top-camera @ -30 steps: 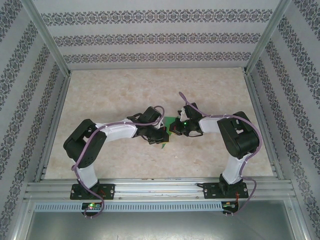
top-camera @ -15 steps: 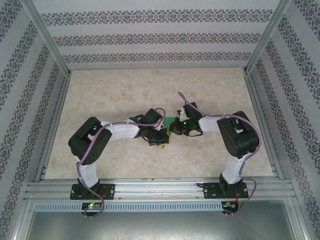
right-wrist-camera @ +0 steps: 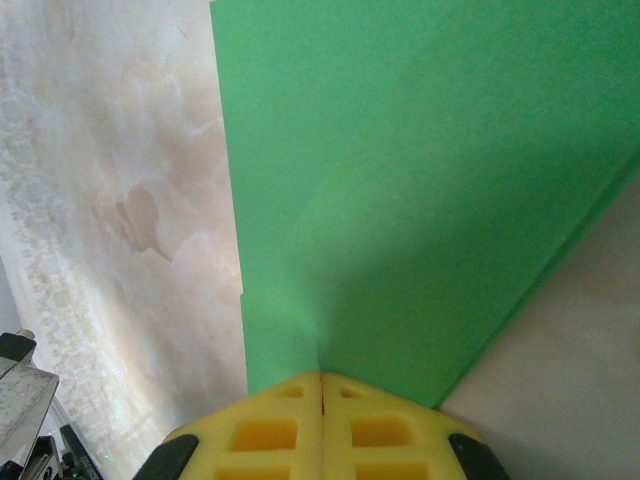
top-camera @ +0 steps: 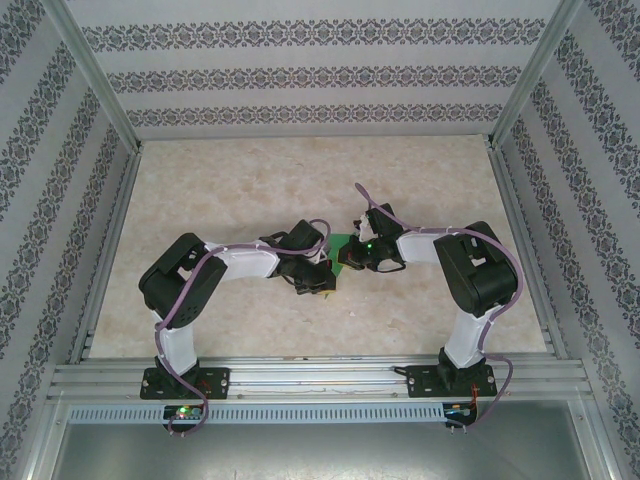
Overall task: Fold a paper plane with a square sheet of paper (fold left side to right side)
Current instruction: Fold the wing for the fifth time at the center of the table.
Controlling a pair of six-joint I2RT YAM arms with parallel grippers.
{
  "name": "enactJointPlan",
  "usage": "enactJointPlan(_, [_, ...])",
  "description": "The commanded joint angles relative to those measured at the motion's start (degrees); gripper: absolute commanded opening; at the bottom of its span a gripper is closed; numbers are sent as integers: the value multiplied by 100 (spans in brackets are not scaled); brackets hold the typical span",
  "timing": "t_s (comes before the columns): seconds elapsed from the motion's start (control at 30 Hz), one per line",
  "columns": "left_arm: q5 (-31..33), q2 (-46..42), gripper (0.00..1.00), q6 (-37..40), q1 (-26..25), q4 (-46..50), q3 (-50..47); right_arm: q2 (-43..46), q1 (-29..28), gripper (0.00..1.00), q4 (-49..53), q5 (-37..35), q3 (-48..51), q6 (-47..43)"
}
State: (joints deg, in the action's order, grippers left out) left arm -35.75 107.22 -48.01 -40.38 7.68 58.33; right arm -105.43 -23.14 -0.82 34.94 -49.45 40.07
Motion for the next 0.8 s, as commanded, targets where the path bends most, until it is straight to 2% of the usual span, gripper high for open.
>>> enactJointPlan(0.0, [94, 84, 1, -18, 30, -99, -141, -425, -64, 0, 932, -826, 208, -220])
enactJointPlan(0.77, [228, -49, 1, -13, 83, -118, -390, -478, -68, 0, 1152, -945, 146, -333])
